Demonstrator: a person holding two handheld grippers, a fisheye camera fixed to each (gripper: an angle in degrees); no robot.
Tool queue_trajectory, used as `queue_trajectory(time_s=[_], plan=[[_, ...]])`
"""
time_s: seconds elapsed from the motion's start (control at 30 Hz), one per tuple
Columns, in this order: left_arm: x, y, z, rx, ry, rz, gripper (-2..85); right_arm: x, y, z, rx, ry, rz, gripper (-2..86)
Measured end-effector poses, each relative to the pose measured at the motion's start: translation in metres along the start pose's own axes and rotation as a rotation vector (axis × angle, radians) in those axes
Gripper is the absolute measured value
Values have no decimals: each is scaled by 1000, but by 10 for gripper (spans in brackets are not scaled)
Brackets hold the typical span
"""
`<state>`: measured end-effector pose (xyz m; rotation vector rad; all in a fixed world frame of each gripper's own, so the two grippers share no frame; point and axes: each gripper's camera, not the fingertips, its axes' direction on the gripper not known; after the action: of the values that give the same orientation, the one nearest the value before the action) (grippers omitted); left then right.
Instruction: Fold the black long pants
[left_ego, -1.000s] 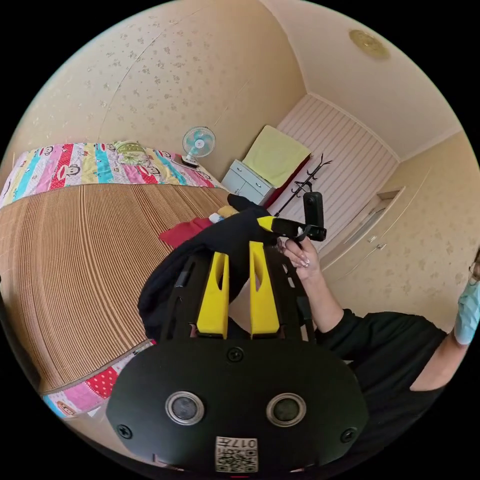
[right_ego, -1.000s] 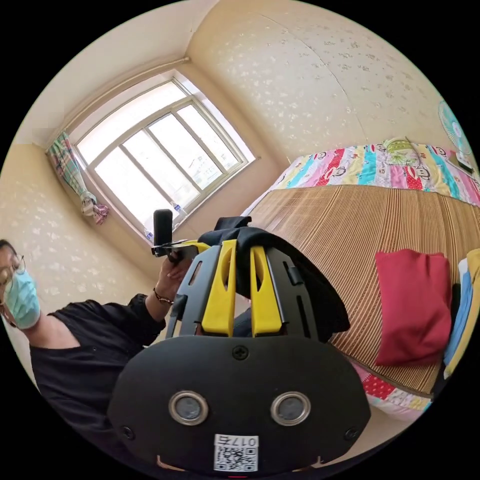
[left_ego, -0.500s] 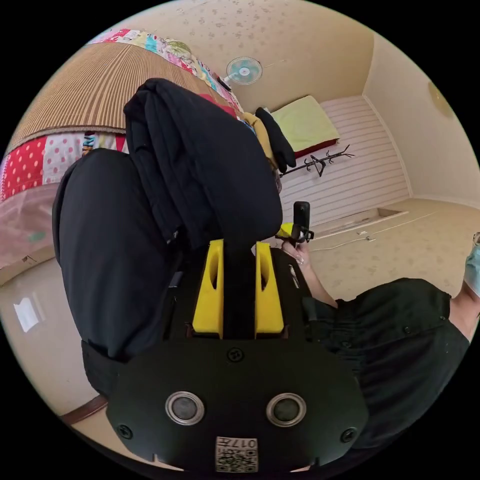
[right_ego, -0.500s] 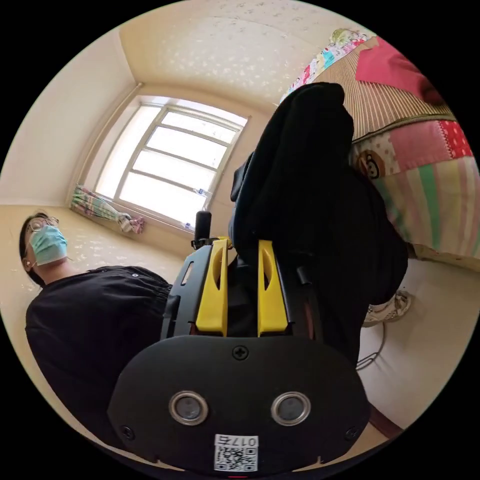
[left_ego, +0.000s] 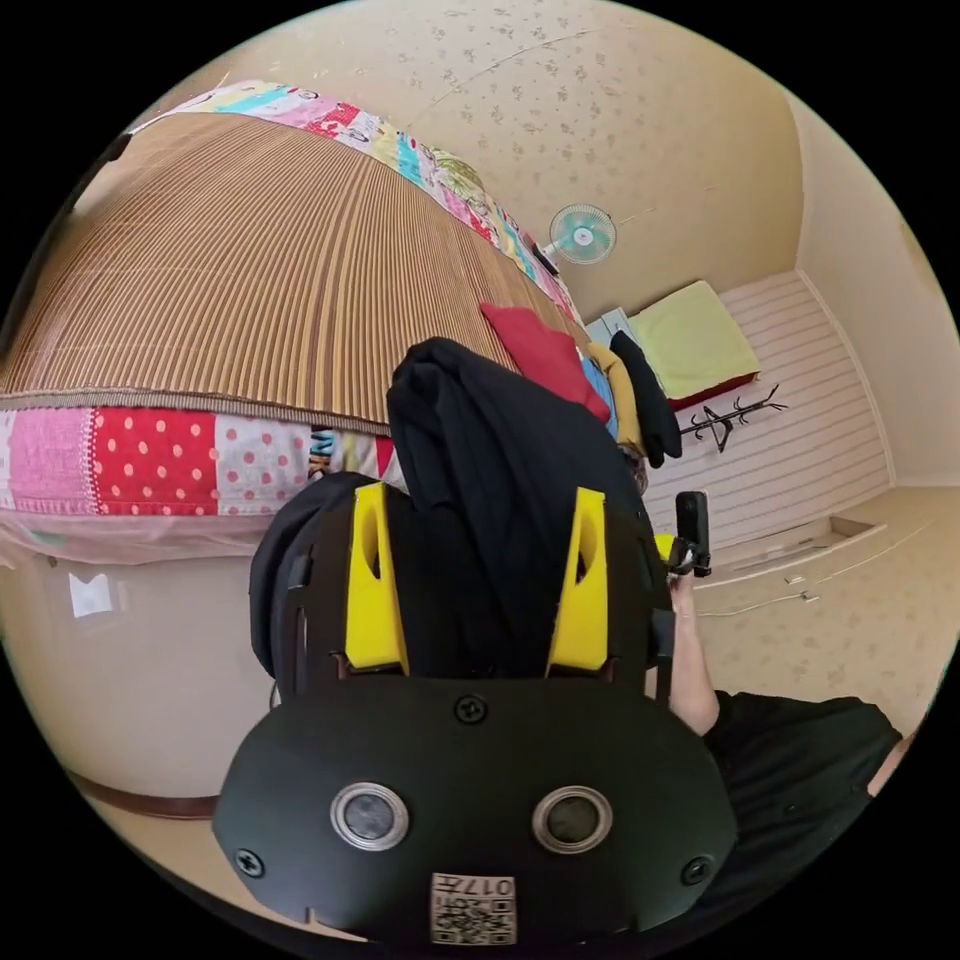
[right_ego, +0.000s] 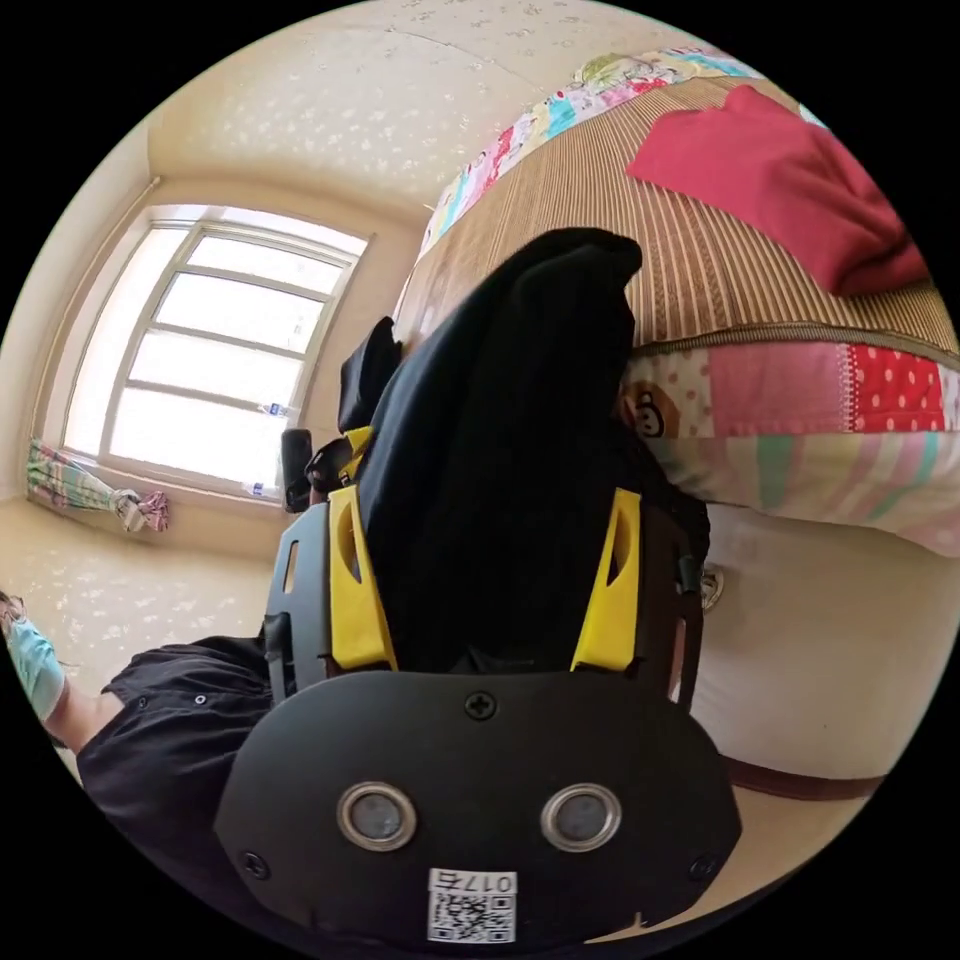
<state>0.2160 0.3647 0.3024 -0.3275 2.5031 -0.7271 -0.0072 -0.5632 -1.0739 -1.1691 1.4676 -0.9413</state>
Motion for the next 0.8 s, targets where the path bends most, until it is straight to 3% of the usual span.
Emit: queue_trajectory(time_s=[0.1, 0.17, 0.3, 0.5, 0.6, 0.67, 0.8], plan=[[-15, -16, 21, -91, 19, -2, 274, 16, 6, 23, -50, 27, 79, 317], [-18, -21, 26, -106, 33, 39, 278, 36, 15, 34, -66, -88, 145, 314], [-15, -32, 27, -169, 21, 73, 277, 29, 15, 33, -68, -72, 99, 293], [-15, -43, 21, -210, 0, 74, 246, -23, 13, 23, -37, 3, -91, 187], [-26, -52, 21, -229, 53, 86, 240, -25, 8, 32, -89, 2, -79, 176], [-30, -59, 23, -248, 88, 87, 235, -7, 5, 32, -109, -111, -40, 164], [-33, -71, 38, -312, 243, 41, 165, -3, 12, 21, -29, -196, -54, 141]])
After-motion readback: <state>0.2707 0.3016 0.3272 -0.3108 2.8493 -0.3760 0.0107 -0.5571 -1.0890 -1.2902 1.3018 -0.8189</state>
